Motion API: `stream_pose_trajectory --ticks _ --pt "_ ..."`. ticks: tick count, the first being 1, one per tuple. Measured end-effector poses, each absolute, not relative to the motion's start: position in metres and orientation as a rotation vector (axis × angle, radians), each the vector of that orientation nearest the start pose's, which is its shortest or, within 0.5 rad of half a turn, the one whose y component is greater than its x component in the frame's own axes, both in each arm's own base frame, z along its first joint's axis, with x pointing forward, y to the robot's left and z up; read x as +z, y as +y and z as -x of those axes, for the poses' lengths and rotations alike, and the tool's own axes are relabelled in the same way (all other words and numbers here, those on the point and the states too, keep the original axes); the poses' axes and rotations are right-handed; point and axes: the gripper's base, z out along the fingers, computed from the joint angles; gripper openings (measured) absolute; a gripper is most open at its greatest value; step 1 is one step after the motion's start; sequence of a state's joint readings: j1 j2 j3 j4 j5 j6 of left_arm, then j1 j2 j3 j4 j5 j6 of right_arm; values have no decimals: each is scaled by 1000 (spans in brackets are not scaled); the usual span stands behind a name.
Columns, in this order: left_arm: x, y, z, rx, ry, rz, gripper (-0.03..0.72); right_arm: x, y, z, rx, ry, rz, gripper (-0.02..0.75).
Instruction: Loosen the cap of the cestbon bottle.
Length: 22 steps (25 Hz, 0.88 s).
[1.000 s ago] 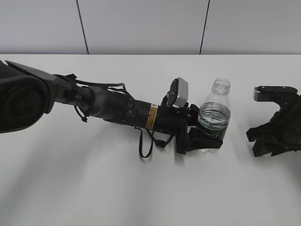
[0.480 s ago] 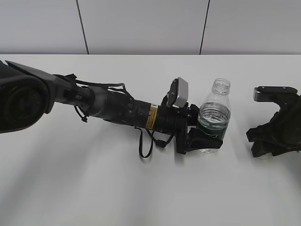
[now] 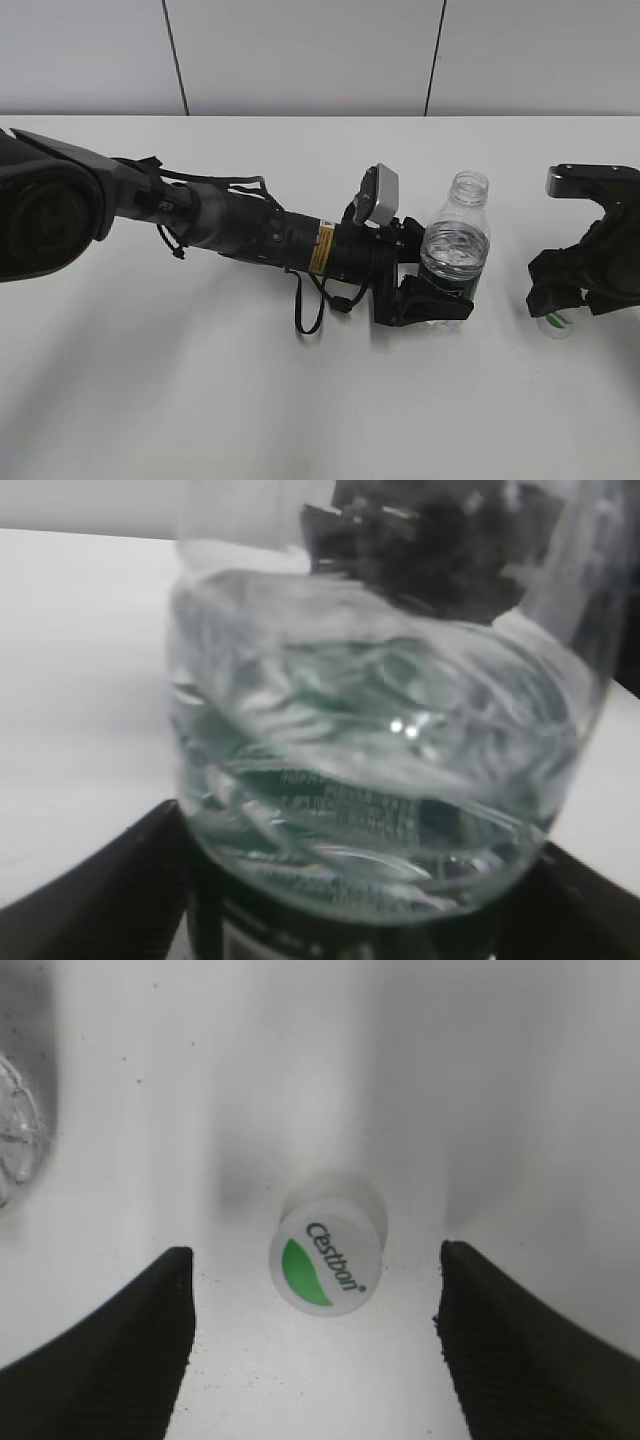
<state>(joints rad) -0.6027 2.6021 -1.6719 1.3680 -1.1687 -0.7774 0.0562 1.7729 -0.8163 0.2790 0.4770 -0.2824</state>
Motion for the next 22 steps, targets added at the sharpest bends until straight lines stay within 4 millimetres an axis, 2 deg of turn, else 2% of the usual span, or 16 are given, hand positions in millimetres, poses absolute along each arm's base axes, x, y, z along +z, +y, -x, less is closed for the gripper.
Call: stream_pose_trajectory --ticks 6,11,16,18,22 --pt "46 -330 -357 -1292 1312 -1466 673 137 28 -292 192 2866 149 573" --pt "44 -313 -363 -1282 1361 -1548 673 139 28 -292 196 2863 146 573" --pt "57 -296 -372 -1241 1378 -1636 665 140 29 -291 198 2864 147 574" --pt "67 -289 -376 -1214 1373 -1663 638 140 29 -291 199 2866 147 574" --pt "88 -277 -385 -1178 1394 -1663 495 140 29 -290 203 2875 148 574"
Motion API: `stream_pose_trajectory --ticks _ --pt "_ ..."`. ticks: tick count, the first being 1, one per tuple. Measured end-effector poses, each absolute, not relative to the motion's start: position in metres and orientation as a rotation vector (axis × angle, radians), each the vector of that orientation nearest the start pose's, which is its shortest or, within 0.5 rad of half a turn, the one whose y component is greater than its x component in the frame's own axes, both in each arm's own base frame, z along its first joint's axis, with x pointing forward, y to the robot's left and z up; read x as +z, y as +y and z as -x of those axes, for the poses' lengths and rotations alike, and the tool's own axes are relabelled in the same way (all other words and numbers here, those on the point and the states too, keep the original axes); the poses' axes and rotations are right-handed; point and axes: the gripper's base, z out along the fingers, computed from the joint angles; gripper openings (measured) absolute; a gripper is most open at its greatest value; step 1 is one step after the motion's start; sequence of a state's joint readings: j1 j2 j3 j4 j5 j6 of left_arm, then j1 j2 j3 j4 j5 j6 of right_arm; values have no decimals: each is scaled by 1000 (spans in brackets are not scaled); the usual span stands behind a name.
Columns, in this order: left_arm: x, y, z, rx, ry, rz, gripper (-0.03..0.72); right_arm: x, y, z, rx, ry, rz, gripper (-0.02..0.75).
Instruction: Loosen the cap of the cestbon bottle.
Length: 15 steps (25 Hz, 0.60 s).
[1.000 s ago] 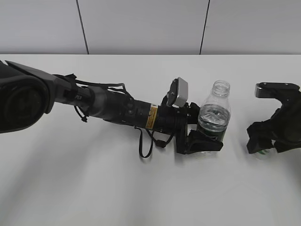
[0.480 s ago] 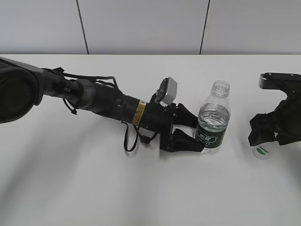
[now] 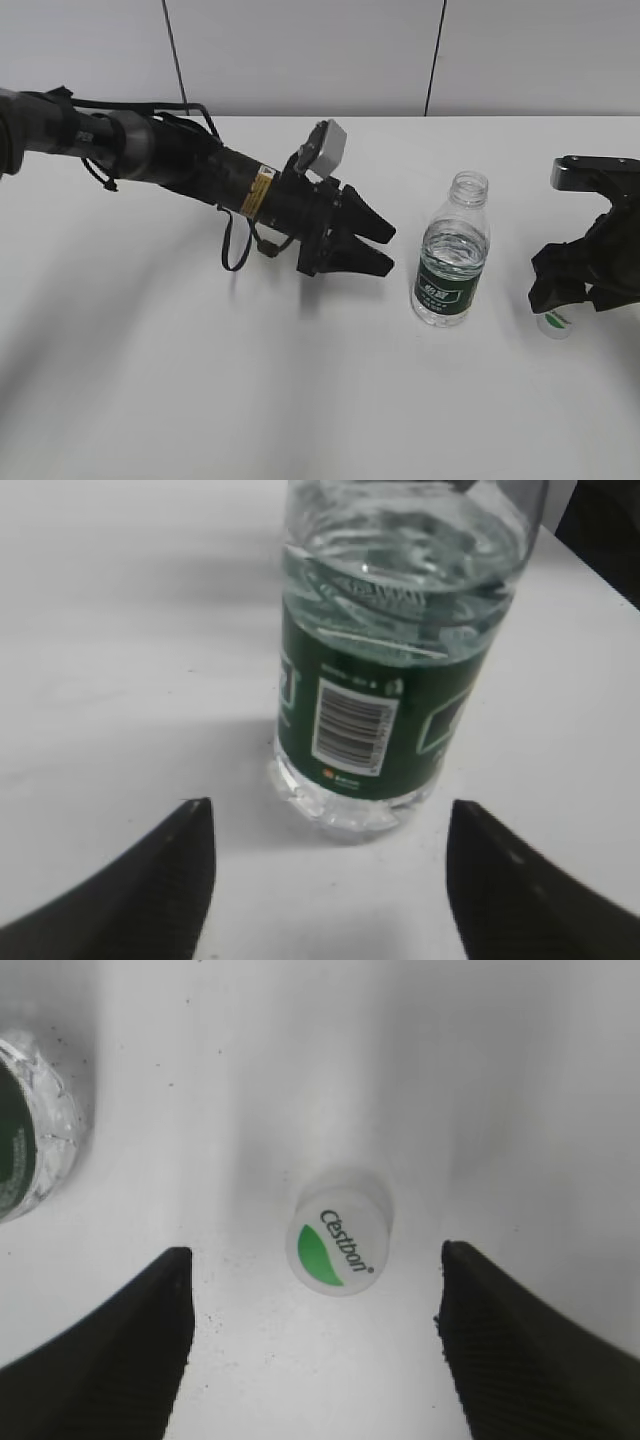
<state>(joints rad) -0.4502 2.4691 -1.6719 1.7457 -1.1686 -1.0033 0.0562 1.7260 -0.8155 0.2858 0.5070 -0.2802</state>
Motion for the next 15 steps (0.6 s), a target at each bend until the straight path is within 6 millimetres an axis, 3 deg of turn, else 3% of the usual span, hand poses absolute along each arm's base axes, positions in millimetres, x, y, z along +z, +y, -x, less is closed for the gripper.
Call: stream_pose_trajectory --ticks 4,15 --pt "109 -271 -393 -1160 1476 -1592 421 144 29 -289 206 2869 150 574" --pt "156 -264 -414 -886 1653 -1397 412 172 30 -280 224 2831 170 575"
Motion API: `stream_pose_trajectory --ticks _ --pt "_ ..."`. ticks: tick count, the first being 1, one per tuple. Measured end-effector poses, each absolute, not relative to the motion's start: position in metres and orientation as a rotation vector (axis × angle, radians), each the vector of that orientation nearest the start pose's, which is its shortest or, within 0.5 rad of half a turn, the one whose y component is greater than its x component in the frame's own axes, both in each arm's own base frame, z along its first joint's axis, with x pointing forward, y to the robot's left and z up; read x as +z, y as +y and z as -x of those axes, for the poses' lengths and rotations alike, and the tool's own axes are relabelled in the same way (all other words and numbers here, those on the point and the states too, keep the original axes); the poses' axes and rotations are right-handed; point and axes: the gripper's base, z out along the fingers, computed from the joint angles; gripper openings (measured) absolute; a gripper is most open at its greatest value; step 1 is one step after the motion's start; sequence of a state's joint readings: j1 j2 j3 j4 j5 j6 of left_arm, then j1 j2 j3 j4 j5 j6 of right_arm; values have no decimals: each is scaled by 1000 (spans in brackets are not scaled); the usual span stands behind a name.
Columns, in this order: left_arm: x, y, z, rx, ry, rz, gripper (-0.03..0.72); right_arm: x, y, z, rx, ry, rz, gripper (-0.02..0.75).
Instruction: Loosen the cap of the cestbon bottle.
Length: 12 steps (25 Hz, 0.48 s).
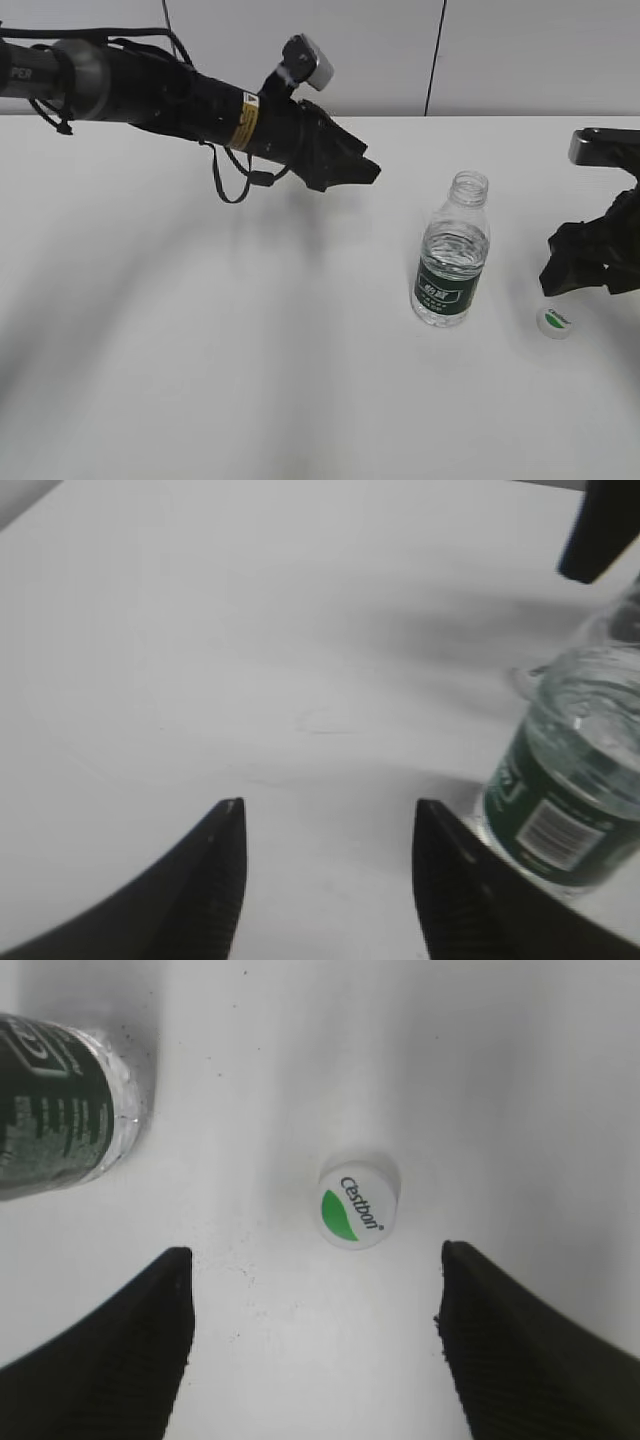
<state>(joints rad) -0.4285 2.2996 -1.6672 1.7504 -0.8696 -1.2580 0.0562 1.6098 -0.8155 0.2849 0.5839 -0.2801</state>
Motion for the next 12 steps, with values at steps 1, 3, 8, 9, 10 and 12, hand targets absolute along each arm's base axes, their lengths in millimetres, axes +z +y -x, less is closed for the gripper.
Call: stream_pose_trajectory --ticks 1,3,8,9,10,12 --pt "157 -262 -417 -839 1680 -1368 412 174 30 -279 226 2829 172 575" --pt "163 -256 -421 -730 1740 -1296 412 180 30 -276 227 2817 179 575" --pt "155 -234 -417 -547 1955 -1084 412 195 30 -269 234 2793 192 575" --pt "155 -231 -414 -539 1990 -1042 412 198 30 -267 238 2791 194 575" --pt "154 -227 -409 -537 2027 -1004 412 202 31 -265 242 2789 189 575" --pt "154 -221 -399 -557 2097 -925 412 209 31 -260 255 2795 182 575"
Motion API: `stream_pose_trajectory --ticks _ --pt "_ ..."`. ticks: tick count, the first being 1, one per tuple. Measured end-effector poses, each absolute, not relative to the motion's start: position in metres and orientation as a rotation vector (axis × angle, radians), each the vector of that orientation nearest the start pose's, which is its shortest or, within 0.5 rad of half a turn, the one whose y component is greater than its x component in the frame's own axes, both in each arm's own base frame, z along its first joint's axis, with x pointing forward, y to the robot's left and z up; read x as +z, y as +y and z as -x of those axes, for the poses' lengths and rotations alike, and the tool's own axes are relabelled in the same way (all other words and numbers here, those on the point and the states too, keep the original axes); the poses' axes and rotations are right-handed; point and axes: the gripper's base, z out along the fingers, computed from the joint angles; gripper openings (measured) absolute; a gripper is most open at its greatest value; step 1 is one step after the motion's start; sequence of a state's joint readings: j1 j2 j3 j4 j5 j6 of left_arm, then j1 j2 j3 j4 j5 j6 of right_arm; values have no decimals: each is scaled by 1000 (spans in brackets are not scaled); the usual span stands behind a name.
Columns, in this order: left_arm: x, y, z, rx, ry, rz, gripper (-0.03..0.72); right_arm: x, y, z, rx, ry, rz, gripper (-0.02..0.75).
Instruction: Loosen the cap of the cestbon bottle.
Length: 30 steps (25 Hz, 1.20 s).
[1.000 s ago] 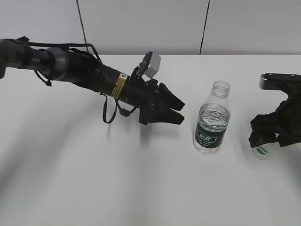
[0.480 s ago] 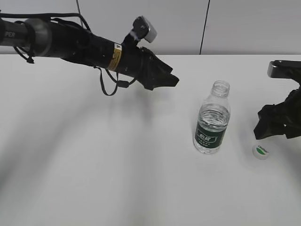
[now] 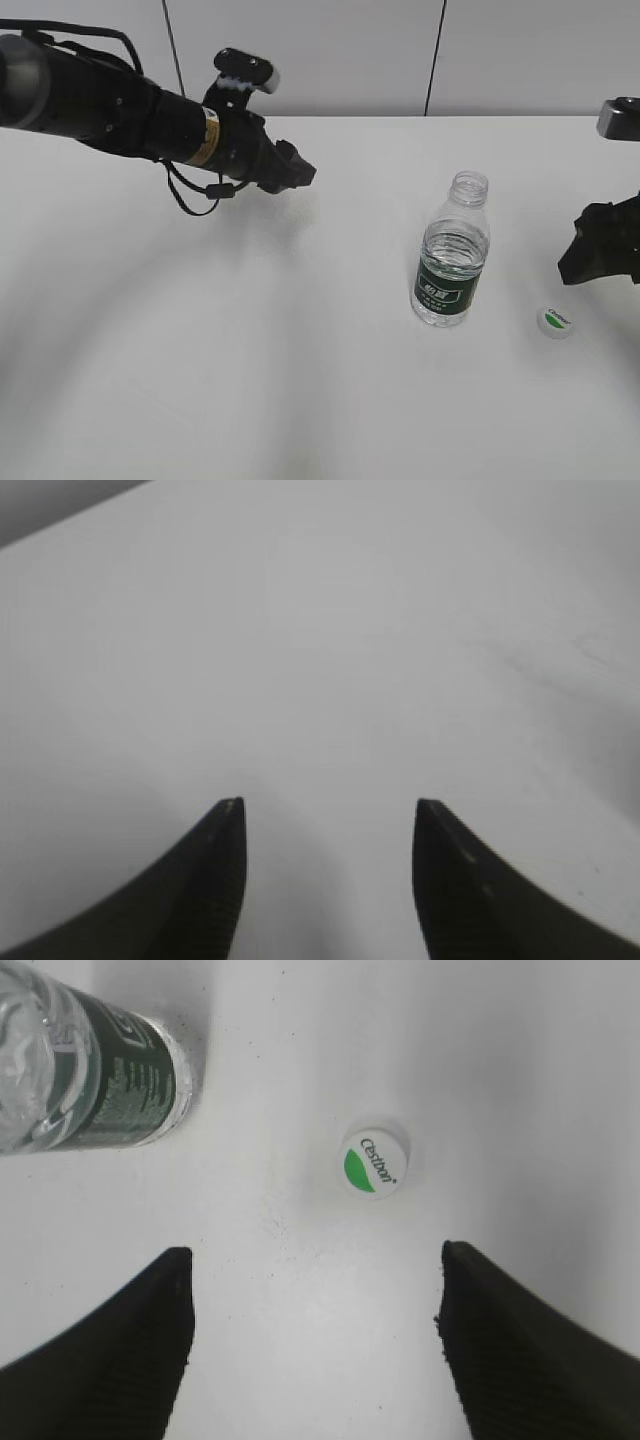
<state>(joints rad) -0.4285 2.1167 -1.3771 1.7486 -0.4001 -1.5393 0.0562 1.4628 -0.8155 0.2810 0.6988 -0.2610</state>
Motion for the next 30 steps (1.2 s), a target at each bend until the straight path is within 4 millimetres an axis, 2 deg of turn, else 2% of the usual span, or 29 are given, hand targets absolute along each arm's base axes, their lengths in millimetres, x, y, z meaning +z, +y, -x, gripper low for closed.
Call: stream_pose_trajectory --ticks 4,9,12,19,24,28,30 --pt "156 -210 -371 -542 2192 -831 412 225 32 -246 281 2803 175 575" --pt "170 -204 -343 -423 2197 -796 412 248 32 -227 303 2778 173 575" --pt "177 -199 -333 -390 2188 -789 412 260 33 -215 316 2756 185 575" --pt "186 -197 -315 -148 2108 -861 412 276 50 -183 352 2736 338 575" --pt "180 -196 -303 36 2086 -904 412 290 47 -155 373 2764 362 575" --pt "175 -194 -292 195 2203 -827 412 306 43 -128 382 2724 356 575" --pt "173 -190 -280 269 2332 -741 412 317 41 -110 377 2637 358 575"
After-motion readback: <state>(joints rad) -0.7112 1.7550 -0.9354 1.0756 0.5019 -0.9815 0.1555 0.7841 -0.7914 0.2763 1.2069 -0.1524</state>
